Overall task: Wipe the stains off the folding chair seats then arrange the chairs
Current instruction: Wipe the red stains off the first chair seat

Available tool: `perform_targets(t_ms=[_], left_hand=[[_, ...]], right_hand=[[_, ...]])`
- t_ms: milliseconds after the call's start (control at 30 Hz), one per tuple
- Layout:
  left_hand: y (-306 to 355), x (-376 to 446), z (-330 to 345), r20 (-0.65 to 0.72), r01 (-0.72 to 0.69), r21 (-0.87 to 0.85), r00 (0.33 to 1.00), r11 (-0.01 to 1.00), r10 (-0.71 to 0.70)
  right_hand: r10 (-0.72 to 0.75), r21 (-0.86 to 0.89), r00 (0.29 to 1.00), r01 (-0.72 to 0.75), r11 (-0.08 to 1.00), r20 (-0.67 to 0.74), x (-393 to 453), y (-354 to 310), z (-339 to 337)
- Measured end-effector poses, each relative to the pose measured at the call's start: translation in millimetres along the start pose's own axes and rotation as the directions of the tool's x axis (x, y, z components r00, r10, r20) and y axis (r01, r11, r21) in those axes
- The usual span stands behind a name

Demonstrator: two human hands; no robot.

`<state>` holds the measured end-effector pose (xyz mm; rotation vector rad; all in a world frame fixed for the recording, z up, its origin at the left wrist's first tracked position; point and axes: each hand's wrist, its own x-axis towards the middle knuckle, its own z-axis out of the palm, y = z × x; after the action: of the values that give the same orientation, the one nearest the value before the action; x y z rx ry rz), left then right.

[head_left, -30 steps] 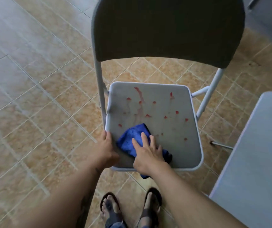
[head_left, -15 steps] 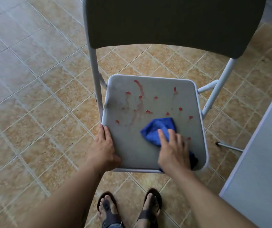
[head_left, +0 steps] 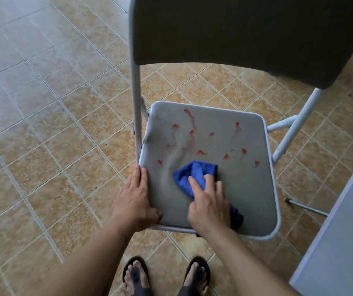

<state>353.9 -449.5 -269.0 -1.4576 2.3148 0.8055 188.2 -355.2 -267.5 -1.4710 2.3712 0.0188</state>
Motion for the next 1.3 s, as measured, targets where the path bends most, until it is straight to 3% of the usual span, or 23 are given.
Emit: perform_targets(t_ms=[100,233,300,433,533,600,700,833,967,1033,1100,1200,1267,1300], left_hand=[[-5.5,1.0,2.3,-0.024,-0.019,-0.019,1.000,1.000,0.018],[-6.7,2.3,2.5,-0.037,-0.016,-0.038,0.999,0.999,0.015],[-6.2,1.7,1.8,-0.019,-0.010,-0.040,1.000,0.999,0.009],[-6.9,1.7,0.1,-0.002,-0.006,-0.028,1.000,1.000,0.006],[-7.9,1.2,0.0,0.011,-0.008,-0.053,1.000,0.999,0.009],[-10.1,2.2,0.6,0.021,-0.017,-0.083,1.000,0.996,0.018],[-19.8,2.9,-1.4,0.055,-0.040,-0.161,0.997,0.986,0.050],[-30.7,5.8,-7.7,0.087,-0.061,-0.197,0.993,0.979,0.080],[-32.5,5.5,-11.1,0.116,-0.056,-0.166,0.990,0.985,0.076],[-32.1,5.6,-11.2,0.109,-0.056,-0.155,0.991,0.986,0.074],[-31.3,5.4,-9.4,0.097,-0.058,-0.160,0.993,0.985,0.074],[-31.3,4.5,-7.2,0.078,-0.058,-0.154,0.994,0.986,0.070],[-29.7,4.1,-6.5,0.082,-0.050,-0.155,0.995,0.987,0.063],[-27.3,3.6,-5.9,0.078,-0.040,-0.149,0.996,0.988,0.052]], right_hand=[[-0.188,-0.022,0.982,0.189,0.982,0.033,22.5,-42.3,0.3],[-0.204,-0.065,0.979,0.204,0.977,0.018,57.8,-35.9,-5.6],[-0.123,-0.086,0.992,0.121,0.989,-0.008,68.4,-13.1,-6.9],[0.176,-0.021,0.981,-0.178,0.984,-0.079,71.4,44.0,-14.2],[0.219,0.008,0.970,-0.220,0.976,-0.109,50.0,68.3,-16.4],[0.124,0.057,0.983,-0.117,0.992,-0.133,28.2,65.1,-12.0],[-0.142,0.064,0.987,0.147,0.987,-0.074,-8.5,31.4,1.6],[-0.352,0.059,0.935,0.350,0.935,0.035,-38.9,-8.0,8.4],[-0.515,0.061,0.854,0.511,0.857,0.073,-38.8,22.0,4.1],[-0.450,0.048,0.893,0.449,0.892,0.022,-27.2,45.7,1.1],[-0.246,0.054,0.965,0.252,0.966,-0.095,-13.1,63.8,-1.7],[0.066,0.102,0.985,-0.050,0.994,-0.162,3.1,57.6,-4.8],[0.111,0.122,0.983,-0.093,0.988,-0.146,3.8,33.5,-4.3],[0.058,0.131,0.990,-0.041,0.991,-0.130,1.1,20.9,-3.4]])
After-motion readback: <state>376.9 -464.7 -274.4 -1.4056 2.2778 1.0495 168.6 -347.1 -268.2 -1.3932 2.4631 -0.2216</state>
